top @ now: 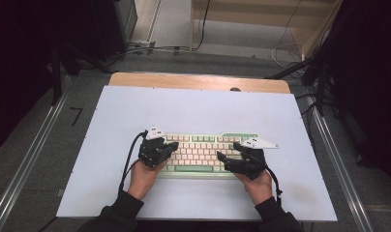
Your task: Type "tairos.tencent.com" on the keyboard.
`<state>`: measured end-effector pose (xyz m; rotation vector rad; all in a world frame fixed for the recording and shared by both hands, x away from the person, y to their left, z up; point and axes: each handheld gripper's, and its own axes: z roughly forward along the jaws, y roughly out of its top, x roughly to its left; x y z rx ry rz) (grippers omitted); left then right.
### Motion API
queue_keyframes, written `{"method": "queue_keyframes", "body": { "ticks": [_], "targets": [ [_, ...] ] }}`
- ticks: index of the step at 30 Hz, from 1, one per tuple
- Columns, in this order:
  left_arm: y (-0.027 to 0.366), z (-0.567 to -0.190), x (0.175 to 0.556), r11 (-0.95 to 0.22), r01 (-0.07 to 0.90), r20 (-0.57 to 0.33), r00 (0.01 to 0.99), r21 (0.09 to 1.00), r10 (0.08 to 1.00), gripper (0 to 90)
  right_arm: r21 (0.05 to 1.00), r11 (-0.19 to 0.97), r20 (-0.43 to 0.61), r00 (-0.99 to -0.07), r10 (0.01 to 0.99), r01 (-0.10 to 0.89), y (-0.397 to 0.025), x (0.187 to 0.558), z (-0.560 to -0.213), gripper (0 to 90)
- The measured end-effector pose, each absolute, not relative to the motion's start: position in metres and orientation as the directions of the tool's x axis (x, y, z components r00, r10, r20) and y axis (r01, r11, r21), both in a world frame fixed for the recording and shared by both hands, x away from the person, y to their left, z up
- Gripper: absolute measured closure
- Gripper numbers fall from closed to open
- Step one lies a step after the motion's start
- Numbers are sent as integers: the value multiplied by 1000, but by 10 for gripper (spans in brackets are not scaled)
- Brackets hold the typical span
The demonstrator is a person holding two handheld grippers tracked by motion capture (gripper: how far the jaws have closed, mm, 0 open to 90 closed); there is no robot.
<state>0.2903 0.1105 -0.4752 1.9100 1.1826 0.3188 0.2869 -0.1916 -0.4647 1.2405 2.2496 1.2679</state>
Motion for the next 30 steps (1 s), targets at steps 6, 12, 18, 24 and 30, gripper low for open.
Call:
{"method": "queue_keyframes", "body": {
  "ticks": [6, 12, 18, 24, 30],
  "targets": [
    [105, -480, 292, -237, 617, -170, 526, 750, 833, 900, 799, 247, 163, -593, 788, 548, -191, 287, -465, 234],
    [104, -482, 294, -237, 629, -171, 518, 741, 838, 900, 799, 248, 162, -594, 788, 548, -191, 287, -465, 234],
    [104, -484, 295, -240, 634, -173, 517, 735, 838, 900, 799, 248, 162, -594, 788, 547, -191, 287, -465, 234],
    [104, -484, 296, -234, 642, -181, 511, 730, 840, 900, 798, 249, 162, -594, 788, 548, -191, 287, -465, 234],
    [105, -481, 294, -215, 625, -193, 517, 750, 834, 900, 797, 252, 160, -594, 788, 549, -191, 287, -466, 234]
  ]
}}
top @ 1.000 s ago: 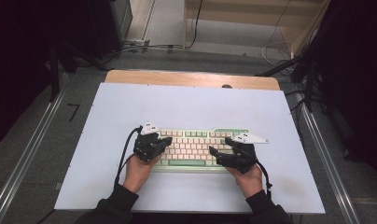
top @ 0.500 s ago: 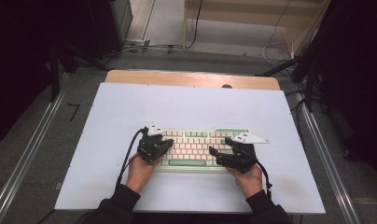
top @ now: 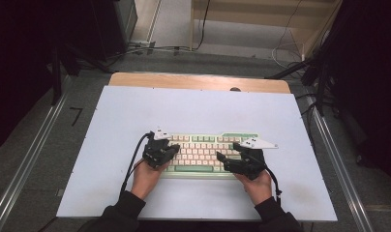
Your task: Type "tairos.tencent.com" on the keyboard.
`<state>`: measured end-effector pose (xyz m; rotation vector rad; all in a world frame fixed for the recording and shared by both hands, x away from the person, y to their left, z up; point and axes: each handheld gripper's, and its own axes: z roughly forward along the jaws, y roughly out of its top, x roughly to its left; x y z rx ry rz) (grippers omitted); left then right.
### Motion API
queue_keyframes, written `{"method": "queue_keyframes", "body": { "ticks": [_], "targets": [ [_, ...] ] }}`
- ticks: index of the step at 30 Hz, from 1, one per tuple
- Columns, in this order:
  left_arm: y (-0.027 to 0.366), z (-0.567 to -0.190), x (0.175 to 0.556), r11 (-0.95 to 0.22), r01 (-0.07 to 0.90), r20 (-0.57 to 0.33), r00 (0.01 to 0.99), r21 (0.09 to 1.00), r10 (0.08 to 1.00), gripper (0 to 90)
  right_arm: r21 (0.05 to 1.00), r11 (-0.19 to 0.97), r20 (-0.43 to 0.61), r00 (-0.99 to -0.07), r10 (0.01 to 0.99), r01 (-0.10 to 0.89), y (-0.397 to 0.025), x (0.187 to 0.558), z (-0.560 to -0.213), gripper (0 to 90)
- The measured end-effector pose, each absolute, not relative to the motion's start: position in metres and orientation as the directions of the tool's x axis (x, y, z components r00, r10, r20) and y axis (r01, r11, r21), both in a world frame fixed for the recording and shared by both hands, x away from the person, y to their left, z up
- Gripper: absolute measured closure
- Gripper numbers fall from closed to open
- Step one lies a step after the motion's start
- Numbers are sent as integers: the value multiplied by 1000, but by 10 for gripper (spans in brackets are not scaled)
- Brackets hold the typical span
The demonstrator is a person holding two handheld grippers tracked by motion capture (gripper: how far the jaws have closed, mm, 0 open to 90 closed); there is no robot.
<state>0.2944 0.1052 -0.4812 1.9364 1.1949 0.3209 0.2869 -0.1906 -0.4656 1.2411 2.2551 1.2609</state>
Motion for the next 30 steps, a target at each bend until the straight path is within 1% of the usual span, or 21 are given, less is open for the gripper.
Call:
{"method": "queue_keyframes", "body": {
  "ticks": [1, 2, 4, 6, 8, 9, 11, 12, 15, 18, 20, 23, 25, 27, 28, 30],
  "targets": [
    [107, -478, 293, -194, 610, -205, 523, 768, 827, 900, 798, 251, 161, -595, 788, 548, -191, 287, -465, 234],
    [109, -475, 291, -175, 592, -217, 530, 787, 820, 863, 799, 248, 162, -595, 787, 547, -191, 287, -465, 234],
    [112, -469, 287, -142, 555, -226, 541, 819, 810, 726, 799, 246, 163, -592, 789, 548, -192, 287, -465, 234],
    [114, -465, 283, -125, 507, -184, 516, 853, 837, 550, 798, 247, 163, -592, 789, 549, -192, 287, -465, 234],
    [117, -464, 281, -100, 483, -166, 479, 870, 862, 430, 798, 248, 163, -593, 788, 549, -191, 287, -466, 234],
    [119, -464, 281, -88, 482, -169, 465, 872, 869, 372, 799, 250, 161, -595, 787, 547, -191, 287, -465, 235],
    [123, -466, 283, -53, 504, -201, 437, 862, 877, 324, 798, 254, 160, -599, 785, 546, -190, 287, -466, 237],
    [125, -467, 284, -37, 514, -217, 425, 857, 879, 305, 798, 256, 159, -599, 784, 546, -190, 287, -466, 242],
    [129, -470, 286, -4, 532, -248, 401, 847, 882, 302, 798, 260, 159, -605, 781, 544, -189, 287, -466, 268],
    [131, -471, 285, 0, 529, -238, 382, 849, 893, 308, 798, 254, 169, -608, 776, 546, -189, 287, -466, 357],
    [131, -471, 285, 3, 526, -236, 377, 851, 896, 317, 798, 261, 162, -610, 775, 543, -188, 287, -466, 458],
    [131, -470, 284, 7, 522, -239, 377, 853, 895, 322, 802, 278, 147, -626, 766, 528, -185, 286, -466, 671],
    [130, -471, 284, 1, 527, -236, 378, 850, 895, 322, 797, 291, 154, -644, 749, 529, -181, 287, -466, 778],
    [129, -471, 284, -3, 527, -231, 379, 850, 896, 326, 791, 309, 157, -663, 732, 529, -177, 287, -467, 858],
    [129, -471, 284, -4, 527, -230, 379, 850, 896, 329, 788, 315, 160, -670, 725, 529, -174, 287, -468, 875],
    [129, -471, 283, -4, 526, -230, 379, 851, 896, 330, 786, 336, 152, -689, 708, 519, -167, 287, -469, 877]
  ]
}}
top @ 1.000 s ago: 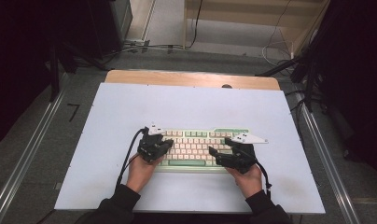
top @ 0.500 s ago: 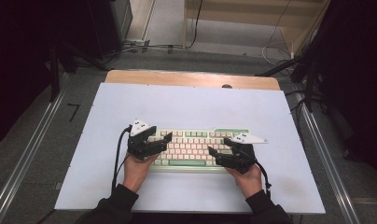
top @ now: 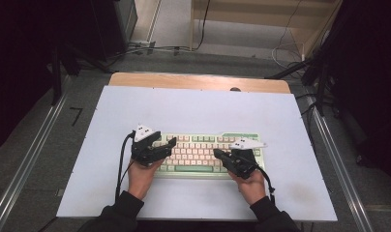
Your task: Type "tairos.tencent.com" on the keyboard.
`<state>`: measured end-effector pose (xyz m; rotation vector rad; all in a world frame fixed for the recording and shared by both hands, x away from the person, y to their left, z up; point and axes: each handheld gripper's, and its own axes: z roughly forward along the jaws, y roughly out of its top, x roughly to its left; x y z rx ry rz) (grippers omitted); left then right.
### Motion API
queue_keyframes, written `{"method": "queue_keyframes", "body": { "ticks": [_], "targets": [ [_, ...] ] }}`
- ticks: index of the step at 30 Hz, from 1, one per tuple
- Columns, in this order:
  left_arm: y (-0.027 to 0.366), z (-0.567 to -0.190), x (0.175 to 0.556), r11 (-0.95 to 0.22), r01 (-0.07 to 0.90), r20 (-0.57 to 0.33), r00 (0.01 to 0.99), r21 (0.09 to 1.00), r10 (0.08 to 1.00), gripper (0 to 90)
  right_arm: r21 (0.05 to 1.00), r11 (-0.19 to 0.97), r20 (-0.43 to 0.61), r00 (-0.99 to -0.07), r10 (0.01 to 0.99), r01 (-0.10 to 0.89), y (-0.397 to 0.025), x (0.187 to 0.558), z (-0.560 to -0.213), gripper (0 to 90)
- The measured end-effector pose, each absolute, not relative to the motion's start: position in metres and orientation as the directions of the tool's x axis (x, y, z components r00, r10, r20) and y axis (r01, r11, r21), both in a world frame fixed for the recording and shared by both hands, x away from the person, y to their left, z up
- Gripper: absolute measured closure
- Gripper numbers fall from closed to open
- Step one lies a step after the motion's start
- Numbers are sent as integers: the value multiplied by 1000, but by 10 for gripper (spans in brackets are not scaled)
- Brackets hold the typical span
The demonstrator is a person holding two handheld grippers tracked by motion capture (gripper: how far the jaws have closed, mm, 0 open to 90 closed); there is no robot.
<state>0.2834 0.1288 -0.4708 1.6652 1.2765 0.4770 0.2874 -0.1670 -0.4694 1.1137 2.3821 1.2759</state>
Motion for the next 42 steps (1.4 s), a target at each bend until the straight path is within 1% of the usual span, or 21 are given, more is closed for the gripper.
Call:
{"method": "queue_keyframes", "body": {
  "ticks": [7, 12, 21, 38, 40, 42],
  "targets": [
    [129, -471, 283, -10, 530, -228, 382, 848, 896, 334, 770, 388, 150, -735, 662, 507, -145, 286, -476, 877],
    [128, -471, 283, -14, 532, -226, 383, 847, 895, 336, 757, 415, 144, -749, 647, 504, -137, 286, -480, 877],
    [128, -471, 283, -17, 535, -226, 385, 845, 895, 337, 747, 435, 143, -760, 634, 503, -128, 286, -486, 876],
    [128, -471, 283, -17, 534, -228, 389, 845, 893, 337, 732, 452, 126, -754, 645, 509, -124, 286, -491, 876],
    [128, -471, 283, -16, 532, -228, 390, 846, 892, 337, 753, 422, 139, -750, 647, 504, -128, 285, -486, 846],
    [128, -471, 283, -16, 534, -229, 389, 845, 892, 337, 775, 385, 157, -742, 652, 502, -133, 285, -479, 781]
  ]
}}
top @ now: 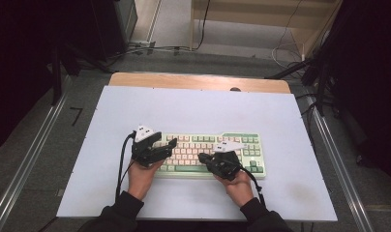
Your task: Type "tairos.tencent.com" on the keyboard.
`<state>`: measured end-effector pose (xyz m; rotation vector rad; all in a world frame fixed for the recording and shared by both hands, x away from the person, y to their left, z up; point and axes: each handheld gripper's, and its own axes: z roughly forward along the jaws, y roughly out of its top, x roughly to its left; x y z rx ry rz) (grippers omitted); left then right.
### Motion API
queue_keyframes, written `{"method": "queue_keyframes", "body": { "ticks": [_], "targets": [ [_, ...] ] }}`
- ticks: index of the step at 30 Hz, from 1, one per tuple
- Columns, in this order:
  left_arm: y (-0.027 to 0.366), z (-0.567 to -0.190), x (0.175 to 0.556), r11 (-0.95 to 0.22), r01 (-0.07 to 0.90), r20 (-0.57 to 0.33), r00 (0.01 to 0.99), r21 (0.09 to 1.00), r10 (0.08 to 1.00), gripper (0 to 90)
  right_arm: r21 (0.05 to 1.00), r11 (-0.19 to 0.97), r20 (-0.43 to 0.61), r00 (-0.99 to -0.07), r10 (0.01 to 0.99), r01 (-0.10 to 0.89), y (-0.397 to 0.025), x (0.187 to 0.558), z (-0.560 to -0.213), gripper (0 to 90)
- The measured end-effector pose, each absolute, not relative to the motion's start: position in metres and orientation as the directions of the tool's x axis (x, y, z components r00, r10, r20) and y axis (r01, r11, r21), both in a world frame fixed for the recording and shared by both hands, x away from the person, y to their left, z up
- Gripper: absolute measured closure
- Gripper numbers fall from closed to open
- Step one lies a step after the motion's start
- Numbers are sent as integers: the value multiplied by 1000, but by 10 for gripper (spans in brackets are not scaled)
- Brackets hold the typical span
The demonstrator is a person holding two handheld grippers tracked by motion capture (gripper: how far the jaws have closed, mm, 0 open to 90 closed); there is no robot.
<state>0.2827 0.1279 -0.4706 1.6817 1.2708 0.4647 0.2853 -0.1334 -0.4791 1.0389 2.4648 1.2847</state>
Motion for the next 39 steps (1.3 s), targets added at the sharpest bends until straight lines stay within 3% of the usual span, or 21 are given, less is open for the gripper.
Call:
{"method": "queue_keyframes", "body": {
  "ticks": [5, 7, 22, 39],
  "targets": [
    [128, -471, 283, -21, 534, -227, 393, 845, 891, 336, 806, 304, 171, -692, 702, 508, -150, 290, -469, 342],
    [128, -471, 282, -18, 534, -230, 393, 845, 890, 335, 801, 296, 178, -679, 712, 521, -155, 293, -468, 243],
    [128, -470, 279, -48, 543, -220, 417, 838, 882, 257, 807, 269, 169, -642, 748, 526, -176, 296, -462, 183],
    [123, -468, 264, -105, 533, -182, 458, 840, 870, 259, 804, 265, 165, -628, 760, 532, -181, 297, -463, 184]
  ]
}}
